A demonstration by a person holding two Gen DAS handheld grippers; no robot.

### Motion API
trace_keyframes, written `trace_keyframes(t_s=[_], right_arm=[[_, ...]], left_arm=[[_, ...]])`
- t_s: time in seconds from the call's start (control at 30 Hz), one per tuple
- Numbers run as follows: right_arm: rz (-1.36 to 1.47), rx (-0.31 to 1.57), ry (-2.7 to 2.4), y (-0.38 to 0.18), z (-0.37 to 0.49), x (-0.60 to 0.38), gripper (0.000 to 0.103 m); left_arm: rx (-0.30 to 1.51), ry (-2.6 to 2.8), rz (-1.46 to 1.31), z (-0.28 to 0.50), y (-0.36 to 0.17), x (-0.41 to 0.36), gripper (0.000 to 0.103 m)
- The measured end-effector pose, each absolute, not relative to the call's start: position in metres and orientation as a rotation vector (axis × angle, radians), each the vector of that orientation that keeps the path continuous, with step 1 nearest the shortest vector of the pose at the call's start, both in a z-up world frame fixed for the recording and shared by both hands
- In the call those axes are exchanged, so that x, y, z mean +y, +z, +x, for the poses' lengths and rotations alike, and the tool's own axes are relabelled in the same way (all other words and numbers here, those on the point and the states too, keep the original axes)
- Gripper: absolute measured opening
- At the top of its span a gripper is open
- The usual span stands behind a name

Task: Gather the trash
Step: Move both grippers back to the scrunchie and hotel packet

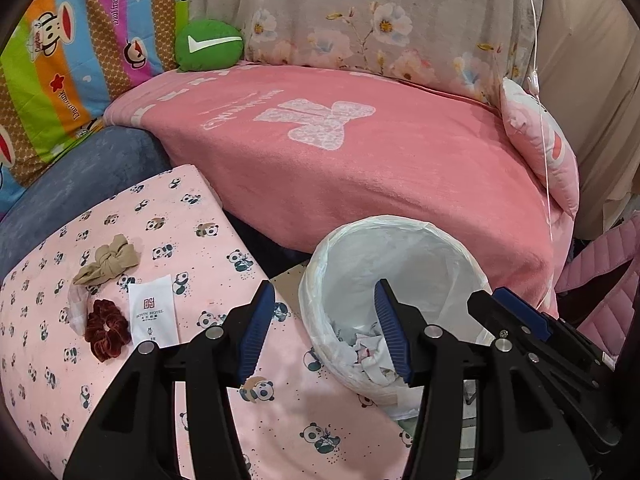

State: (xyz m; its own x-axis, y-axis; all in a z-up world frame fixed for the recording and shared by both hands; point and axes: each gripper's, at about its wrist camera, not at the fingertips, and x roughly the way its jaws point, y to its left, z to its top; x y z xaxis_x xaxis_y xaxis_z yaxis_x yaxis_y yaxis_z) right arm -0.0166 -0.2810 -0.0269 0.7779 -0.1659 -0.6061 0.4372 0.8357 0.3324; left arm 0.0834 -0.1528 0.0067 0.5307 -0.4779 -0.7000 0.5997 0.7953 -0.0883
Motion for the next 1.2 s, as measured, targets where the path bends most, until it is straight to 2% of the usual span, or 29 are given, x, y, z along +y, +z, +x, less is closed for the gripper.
trace_keyframes(t_s=[0.3, 0.63, 0.7, 0.73, 0.97, 1.2], right_arm=[[0.446, 0.623, -0.296, -0.027, -0.004, -0.254, 0.034], [0.409, 0.654, -0.259, -0.028, 0.014, -0.221, 0.035], [0.402, 0.656, -0.252, -0.028, 0.017, -0.215, 0.04], [0.397, 0.656, -0.248, -0.029, 0.02, -0.211, 0.043], [0.363, 0.686, -0.191, -0.031, 0.042, -0.181, 0.044], [0.332, 0.726, -0.13, -0.038, 0.067, -0.149, 0.047]], left_arm=[[0.792, -0.602, 0.133, 0.09, 0.001, -0.123, 0.05], [0.81, -0.516, 0.077, 0.106, -0.01, -0.082, 0.067], [0.811, -0.496, 0.065, 0.11, -0.012, -0.073, 0.07], [0.811, -0.487, 0.058, 0.112, -0.013, -0.068, 0.071], [0.824, -0.428, 0.037, 0.125, -0.02, -0.036, 0.072], [0.848, -0.342, 0.001, 0.145, -0.033, 0.008, 0.078]])
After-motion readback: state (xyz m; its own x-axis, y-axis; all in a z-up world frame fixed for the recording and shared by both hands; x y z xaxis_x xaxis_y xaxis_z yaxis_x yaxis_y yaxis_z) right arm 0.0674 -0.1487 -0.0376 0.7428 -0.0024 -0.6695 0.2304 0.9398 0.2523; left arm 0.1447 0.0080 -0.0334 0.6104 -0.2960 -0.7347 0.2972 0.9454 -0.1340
